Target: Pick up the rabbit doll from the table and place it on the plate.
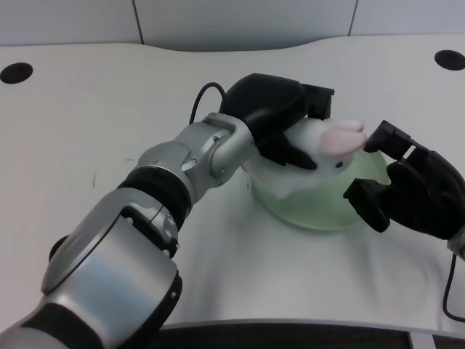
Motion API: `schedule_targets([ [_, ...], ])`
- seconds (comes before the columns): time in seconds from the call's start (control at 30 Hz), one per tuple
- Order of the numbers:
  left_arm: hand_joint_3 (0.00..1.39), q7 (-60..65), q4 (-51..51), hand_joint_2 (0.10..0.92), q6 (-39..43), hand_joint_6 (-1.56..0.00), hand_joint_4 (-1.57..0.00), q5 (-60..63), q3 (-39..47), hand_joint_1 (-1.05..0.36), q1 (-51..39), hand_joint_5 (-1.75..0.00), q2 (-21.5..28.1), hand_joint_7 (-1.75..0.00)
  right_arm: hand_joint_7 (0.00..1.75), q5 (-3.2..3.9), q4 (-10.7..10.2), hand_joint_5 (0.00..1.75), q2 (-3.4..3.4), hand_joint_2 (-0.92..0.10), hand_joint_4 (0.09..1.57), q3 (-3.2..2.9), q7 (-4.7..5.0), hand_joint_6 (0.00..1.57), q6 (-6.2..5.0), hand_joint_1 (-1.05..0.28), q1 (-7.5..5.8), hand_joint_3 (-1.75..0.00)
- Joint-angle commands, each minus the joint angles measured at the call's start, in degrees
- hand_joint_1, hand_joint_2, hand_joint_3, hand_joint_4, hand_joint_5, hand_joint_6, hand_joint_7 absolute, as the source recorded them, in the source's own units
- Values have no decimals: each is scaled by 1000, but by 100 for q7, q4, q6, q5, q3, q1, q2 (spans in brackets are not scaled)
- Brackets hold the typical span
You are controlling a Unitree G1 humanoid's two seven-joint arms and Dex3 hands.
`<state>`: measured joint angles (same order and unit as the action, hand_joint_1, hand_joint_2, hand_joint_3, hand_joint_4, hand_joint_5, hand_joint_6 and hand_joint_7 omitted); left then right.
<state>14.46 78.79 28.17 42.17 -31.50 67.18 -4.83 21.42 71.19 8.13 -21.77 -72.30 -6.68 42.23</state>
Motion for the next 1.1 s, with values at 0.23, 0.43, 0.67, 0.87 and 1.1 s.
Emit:
schedule_targets([
  [0.23, 425, 288, 57, 921, -262, -431, -501, 187, -179, -683, -202, -1374, 40, -1245, 1746, 27, -92, 1746, -73, -911, 1041, 2, -84, 805, -62, -607, -55, -31],
  [0.43, 666, 28, 52, 921, -283, -275, -150, 85, -67, -871, -228, -385, 32, -38, 1746, 19, -132, 1746, -90, -908, 1043, 22, -56, 809, -30, -603, -44, -25],
  [0.67, 761, 242, 18, 921, -155, -75, 0, 9, 57, -947, -266, -241, -11, -2, 1746, 55, -113, 1746, -106, -915, 1028, -5, -151, 804, -37, -590, -52, -24],
  [0.87, 742, -52, 5, 921, 5, -25, 1, -432, 479, -1018, -329, -119, 32, -11, 1746, 20, -117, 1746, -78, -910, 1029, 15, -113, 812, -12, -594, -37, -18],
  [1.1, 624, -319, -43, 921, 192, -41, -24, -766, 810, -1000, -360, -128, 395, -18, 1746, 42, -103, 1746, -57, -916, 1033, -12, -152, 809, -31, -600, -47, -19],
])
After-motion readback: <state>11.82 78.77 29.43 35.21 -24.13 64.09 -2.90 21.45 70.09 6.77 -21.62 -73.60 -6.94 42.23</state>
